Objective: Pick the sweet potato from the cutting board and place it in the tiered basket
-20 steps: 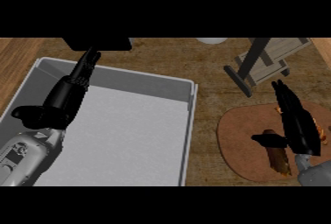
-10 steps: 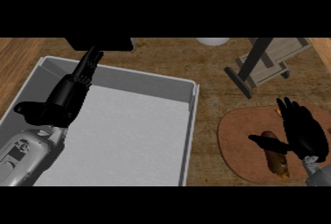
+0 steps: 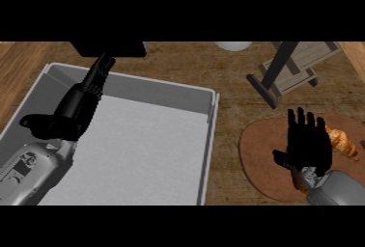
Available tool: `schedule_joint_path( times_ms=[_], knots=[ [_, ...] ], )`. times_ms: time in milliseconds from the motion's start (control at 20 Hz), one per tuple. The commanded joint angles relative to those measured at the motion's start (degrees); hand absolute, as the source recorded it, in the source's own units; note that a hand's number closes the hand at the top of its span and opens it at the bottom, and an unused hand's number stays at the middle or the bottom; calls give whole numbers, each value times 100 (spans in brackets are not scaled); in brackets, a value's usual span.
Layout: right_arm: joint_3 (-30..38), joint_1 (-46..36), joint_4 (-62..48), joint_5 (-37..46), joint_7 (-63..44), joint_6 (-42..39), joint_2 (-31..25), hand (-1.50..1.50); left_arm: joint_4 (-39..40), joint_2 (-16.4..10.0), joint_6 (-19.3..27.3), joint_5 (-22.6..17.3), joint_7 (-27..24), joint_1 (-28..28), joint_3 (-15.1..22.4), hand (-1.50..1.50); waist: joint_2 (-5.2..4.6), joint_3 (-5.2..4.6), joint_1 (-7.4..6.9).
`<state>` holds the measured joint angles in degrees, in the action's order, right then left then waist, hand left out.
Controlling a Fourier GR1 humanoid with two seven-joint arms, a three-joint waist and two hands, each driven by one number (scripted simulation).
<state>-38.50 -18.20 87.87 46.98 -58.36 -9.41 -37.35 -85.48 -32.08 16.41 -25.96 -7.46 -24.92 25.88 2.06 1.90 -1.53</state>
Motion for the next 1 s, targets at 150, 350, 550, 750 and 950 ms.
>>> schedule_joint_path(
  times_ms=[150,350,550,750,950],
  knots=[
    [-299,-246,102,579,-1394,-963,382,-150,616,399,86,-302,149,771,419,0,-206,-251,168],
    [-170,-79,-58,580,-1591,-1096,607,-150,605,277,103,-377,52,891,493,0,-200,-235,157],
    [8,-67,-211,661,-1584,-1063,881,-150,626,347,106,-425,-155,925,603,0,-234,-224,127],
    [-115,140,-150,965,-1560,-1037,1091,-150,808,290,116,-501,-207,846,558,0,-237,-220,220],
    [208,315,-179,1125,-1566,-1013,1004,-150,760,202,79,-585,-302,921,576,0,-213,-215,262]
  ],
)
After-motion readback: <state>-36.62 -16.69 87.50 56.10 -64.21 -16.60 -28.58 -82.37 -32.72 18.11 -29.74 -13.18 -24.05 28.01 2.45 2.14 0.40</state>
